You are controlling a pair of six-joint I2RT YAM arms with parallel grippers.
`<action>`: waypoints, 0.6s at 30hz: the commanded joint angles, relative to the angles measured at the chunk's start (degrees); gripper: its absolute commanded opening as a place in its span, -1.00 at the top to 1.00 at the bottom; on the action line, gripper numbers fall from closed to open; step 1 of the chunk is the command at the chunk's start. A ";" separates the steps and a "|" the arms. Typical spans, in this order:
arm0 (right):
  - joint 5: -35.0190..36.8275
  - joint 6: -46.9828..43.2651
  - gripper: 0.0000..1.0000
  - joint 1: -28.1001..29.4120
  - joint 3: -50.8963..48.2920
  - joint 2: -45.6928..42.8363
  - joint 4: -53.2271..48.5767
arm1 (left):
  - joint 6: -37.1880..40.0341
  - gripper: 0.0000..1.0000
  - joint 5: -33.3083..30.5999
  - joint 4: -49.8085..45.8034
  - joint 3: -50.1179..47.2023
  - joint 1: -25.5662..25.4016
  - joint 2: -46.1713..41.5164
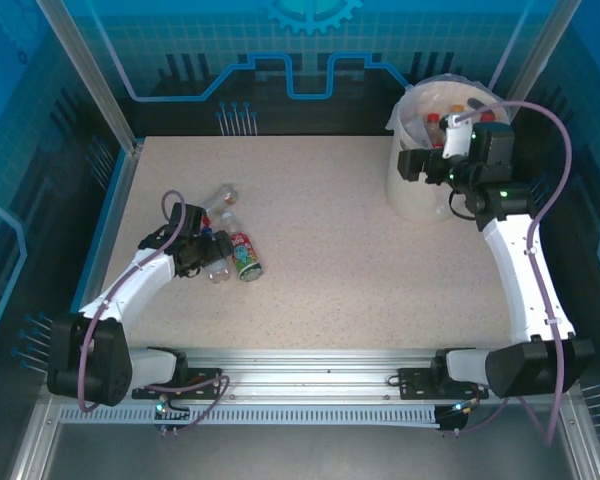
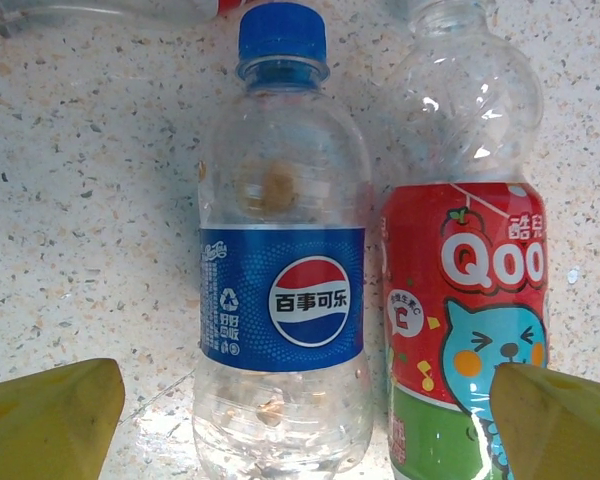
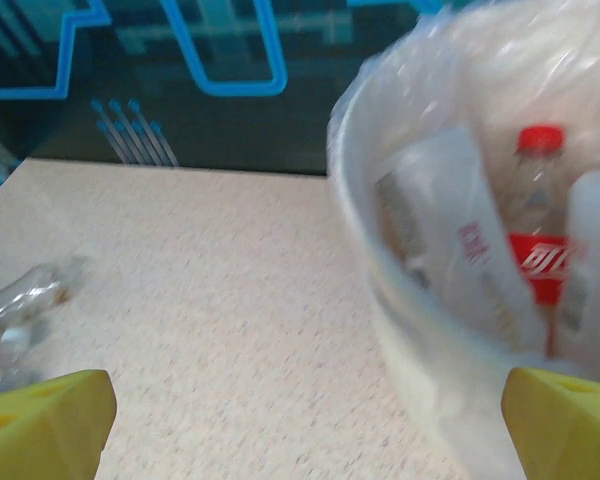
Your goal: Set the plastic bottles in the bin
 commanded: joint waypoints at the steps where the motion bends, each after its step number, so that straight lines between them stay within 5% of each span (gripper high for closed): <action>1: -1.95 2.39 -0.99 2.01 -3.06 -2.82 0.63 | -0.79 -0.87 1.09 0.57 -2.61 0.38 1.24; 18: -5.84 5.26 -0.99 4.16 -10.62 -6.22 1.61 | -2.67 -0.66 3.66 8.12 -7.24 0.42 8.67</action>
